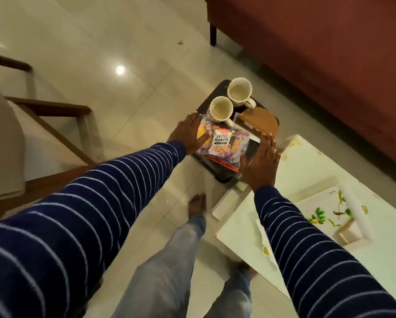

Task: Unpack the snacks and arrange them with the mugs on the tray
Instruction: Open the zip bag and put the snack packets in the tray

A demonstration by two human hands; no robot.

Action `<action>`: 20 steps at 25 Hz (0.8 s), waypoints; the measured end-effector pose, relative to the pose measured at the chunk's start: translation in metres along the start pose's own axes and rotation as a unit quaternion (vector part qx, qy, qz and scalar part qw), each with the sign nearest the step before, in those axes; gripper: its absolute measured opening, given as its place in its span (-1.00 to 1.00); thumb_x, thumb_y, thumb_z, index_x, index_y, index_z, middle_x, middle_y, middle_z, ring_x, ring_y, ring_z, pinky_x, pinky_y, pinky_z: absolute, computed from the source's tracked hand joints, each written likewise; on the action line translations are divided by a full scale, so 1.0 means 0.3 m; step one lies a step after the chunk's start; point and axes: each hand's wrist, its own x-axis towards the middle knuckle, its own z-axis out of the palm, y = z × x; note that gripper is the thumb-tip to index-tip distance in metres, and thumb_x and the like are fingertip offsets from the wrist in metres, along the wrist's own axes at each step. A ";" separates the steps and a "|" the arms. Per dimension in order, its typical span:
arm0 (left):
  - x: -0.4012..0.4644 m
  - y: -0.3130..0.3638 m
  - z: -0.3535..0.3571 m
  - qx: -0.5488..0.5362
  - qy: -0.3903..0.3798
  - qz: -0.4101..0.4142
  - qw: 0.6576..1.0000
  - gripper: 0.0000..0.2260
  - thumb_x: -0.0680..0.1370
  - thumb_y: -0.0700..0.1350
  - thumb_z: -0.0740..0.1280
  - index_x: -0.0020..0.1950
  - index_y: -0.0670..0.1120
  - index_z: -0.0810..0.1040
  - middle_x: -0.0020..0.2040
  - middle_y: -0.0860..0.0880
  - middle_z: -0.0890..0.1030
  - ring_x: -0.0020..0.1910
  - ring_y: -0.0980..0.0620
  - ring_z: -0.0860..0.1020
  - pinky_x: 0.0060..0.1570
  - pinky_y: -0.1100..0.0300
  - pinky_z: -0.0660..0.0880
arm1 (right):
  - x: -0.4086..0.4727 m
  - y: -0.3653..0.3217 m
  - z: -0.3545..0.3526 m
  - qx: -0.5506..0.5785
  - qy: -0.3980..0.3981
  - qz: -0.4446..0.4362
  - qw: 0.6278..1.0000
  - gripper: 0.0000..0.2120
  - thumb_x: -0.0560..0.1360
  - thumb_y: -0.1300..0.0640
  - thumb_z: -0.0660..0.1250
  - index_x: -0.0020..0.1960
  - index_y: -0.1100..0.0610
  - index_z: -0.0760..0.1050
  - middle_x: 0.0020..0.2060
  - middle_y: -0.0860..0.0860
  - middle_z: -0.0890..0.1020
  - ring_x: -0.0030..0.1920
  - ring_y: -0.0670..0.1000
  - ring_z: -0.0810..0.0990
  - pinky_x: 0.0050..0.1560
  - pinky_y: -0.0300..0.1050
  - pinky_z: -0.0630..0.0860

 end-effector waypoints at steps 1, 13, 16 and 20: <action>0.024 -0.002 0.020 -0.008 -0.009 -0.003 1.000 -0.36 0.62 0.17 0.16 0.58 -0.15 0.09 0.60 -0.15 0.11 0.57 -0.12 0.08 0.50 -0.10 0.09 | 0.019 0.005 0.024 0.007 -0.006 0.009 1.000 -0.24 0.56 -0.07 0.27 0.61 0.14 -0.01 0.60 0.14 0.10 0.60 0.16 0.02 0.56 0.25 -0.03; 0.145 -0.018 0.176 -0.102 -0.002 -0.087 0.991 -0.15 0.37 0.29 0.45 0.50 -0.13 0.25 0.38 -0.18 0.42 0.37 -0.15 0.36 0.34 -0.07 0.38 | 0.177 0.015 0.182 0.347 -0.128 0.169 0.914 -0.34 0.51 0.10 0.43 0.51 0.10 0.21 0.36 0.09 0.50 0.31 0.11 0.53 0.27 0.15 0.54; 0.166 -0.012 0.177 -0.042 -0.001 -0.103 0.994 -0.12 0.28 0.38 0.46 0.42 -0.13 0.36 0.32 -0.19 0.46 0.33 -0.18 0.40 0.30 -0.08 0.39 | 0.195 0.023 0.194 0.375 -0.170 0.242 0.878 -0.52 0.51 0.12 0.45 0.38 0.17 0.42 0.26 0.12 0.60 0.19 0.13 0.62 0.22 0.16 0.57; 0.179 -0.018 0.168 -0.014 -0.035 -0.123 0.992 -0.16 0.25 0.46 0.41 0.34 -0.06 0.45 0.30 -0.13 0.50 0.31 -0.18 0.41 0.23 -0.08 0.43 | 0.179 0.051 0.197 0.428 -0.194 0.268 0.841 -0.77 0.57 0.23 0.36 0.22 0.19 0.53 0.14 0.16 0.67 0.10 0.18 0.68 0.16 0.25 0.59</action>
